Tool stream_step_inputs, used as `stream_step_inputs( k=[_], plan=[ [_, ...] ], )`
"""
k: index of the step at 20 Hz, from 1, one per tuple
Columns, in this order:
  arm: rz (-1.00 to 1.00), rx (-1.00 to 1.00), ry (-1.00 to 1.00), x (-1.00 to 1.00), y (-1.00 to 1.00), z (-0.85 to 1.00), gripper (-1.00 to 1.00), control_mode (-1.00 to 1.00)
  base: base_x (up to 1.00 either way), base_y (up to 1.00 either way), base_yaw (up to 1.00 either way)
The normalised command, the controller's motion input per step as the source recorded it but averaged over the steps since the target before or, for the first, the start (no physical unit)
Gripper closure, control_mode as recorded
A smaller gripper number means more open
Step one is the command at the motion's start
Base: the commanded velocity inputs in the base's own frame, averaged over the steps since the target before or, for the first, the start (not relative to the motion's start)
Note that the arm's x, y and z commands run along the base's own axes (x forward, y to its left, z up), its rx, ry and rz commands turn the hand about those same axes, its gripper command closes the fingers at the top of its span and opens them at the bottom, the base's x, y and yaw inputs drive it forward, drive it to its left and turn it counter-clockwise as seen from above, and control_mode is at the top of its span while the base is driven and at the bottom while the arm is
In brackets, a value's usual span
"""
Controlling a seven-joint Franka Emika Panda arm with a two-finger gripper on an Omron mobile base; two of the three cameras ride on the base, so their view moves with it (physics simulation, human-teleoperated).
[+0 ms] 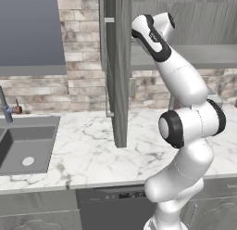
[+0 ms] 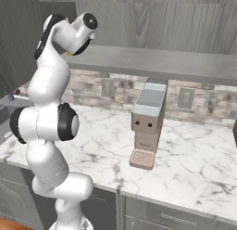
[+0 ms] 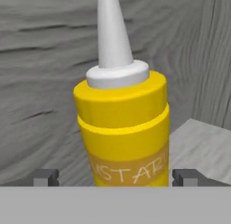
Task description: Take 2 condiments from the cabinet and move them on the counter near the stove.Make sure the condiments are lined up with each other, next to each other.
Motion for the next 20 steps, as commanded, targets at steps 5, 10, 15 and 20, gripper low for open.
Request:
stream_step_inputs(
  k=[5,10,15,20],
  plan=[
    [0.01,0.0,0.0,0.24,0.0,0.0,-1.0,-1.0,0.0,0.0,0.0],
    [0.01,0.0,0.0,0.17,0.0,0.0,-1.0,-1.0,0.0,0.0,0.0],
    [0.03,0.0,0.0,0.01,0.09,-0.05,1.0,-1.0,0.0,0.0,0.0],
    [0.03,0.0,0.0,0.0,0.02,-0.1,1.0,-1.0,0.0,0.0,0.0]
  ],
)
